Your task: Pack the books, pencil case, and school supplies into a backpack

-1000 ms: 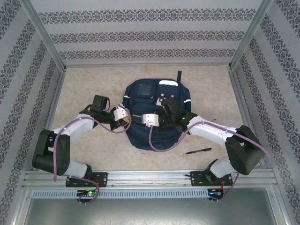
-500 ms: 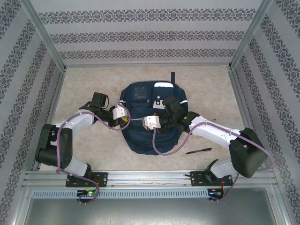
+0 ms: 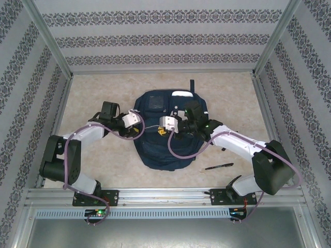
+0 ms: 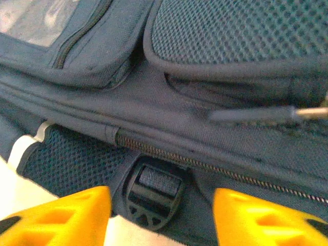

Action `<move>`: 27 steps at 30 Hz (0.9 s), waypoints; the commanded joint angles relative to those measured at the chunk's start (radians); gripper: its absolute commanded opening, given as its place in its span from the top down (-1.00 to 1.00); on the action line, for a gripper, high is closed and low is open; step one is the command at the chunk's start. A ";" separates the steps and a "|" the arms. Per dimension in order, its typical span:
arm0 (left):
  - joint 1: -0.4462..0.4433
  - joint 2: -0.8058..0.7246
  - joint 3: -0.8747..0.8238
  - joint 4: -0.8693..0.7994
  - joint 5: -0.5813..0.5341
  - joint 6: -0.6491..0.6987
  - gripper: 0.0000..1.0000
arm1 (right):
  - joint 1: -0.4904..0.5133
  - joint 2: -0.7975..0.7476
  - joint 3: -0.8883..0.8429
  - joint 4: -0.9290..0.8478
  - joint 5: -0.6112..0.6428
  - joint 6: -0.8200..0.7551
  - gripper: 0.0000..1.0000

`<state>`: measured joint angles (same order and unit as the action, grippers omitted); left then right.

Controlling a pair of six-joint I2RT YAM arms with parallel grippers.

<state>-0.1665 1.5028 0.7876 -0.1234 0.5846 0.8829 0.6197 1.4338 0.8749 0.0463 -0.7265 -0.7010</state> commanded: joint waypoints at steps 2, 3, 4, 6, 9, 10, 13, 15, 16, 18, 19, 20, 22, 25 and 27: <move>-0.019 -0.145 -0.061 0.016 0.125 0.147 -0.48 | -0.034 0.020 0.028 0.089 -0.164 0.098 1.00; -0.035 -0.177 -0.080 0.034 0.124 0.155 -0.53 | -0.041 0.025 0.028 0.089 -0.170 0.104 1.00; -0.048 -0.204 -0.091 0.044 0.127 0.162 -0.58 | -0.046 0.028 0.030 0.087 -0.174 0.108 1.00; -0.071 -0.257 -0.104 0.049 0.161 0.170 -0.66 | -0.051 0.031 0.033 0.081 -0.182 0.113 1.00; -0.102 -0.281 -0.098 0.083 0.214 0.133 -0.71 | -0.052 0.033 0.038 0.071 -0.194 0.118 1.00; -0.115 -0.273 -0.091 0.091 0.224 0.119 -0.71 | -0.052 0.034 0.039 0.068 -0.198 0.116 1.00; -0.153 -0.229 -0.081 0.144 0.235 0.074 -0.70 | -0.052 0.038 0.039 0.067 -0.203 0.122 1.00; -0.171 -0.191 -0.071 0.165 0.252 0.062 -0.69 | -0.050 0.040 0.039 0.069 -0.199 0.124 1.00; -0.179 -0.174 -0.065 0.167 0.250 0.062 -0.68 | -0.049 0.041 0.039 0.072 -0.196 0.130 1.00; -0.209 -0.129 -0.052 0.196 0.200 0.037 -0.56 | -0.039 0.044 0.041 0.087 -0.172 0.157 1.00; -0.221 -0.106 -0.043 0.212 0.169 0.017 -0.38 | -0.033 0.045 0.041 0.091 -0.168 0.164 1.00; -0.236 -0.082 -0.022 0.213 0.149 -0.003 -0.11 | -0.025 0.043 0.040 0.095 -0.163 0.177 0.96; -0.252 -0.043 0.026 0.194 0.121 -0.068 0.41 | -0.008 0.036 0.027 0.121 -0.112 0.220 0.70; -0.253 -0.016 0.072 0.172 0.107 -0.146 0.95 | 0.008 -0.020 -0.054 0.259 0.115 0.390 0.00; -0.254 -0.027 0.054 0.197 0.088 -0.156 1.00 | 0.009 -0.080 -0.117 0.352 0.386 0.621 -0.94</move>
<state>-0.4068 1.4811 0.8249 0.0250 0.6868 0.8139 0.6212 1.4300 0.8154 0.2276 -0.6315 -0.3630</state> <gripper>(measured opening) 0.081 0.685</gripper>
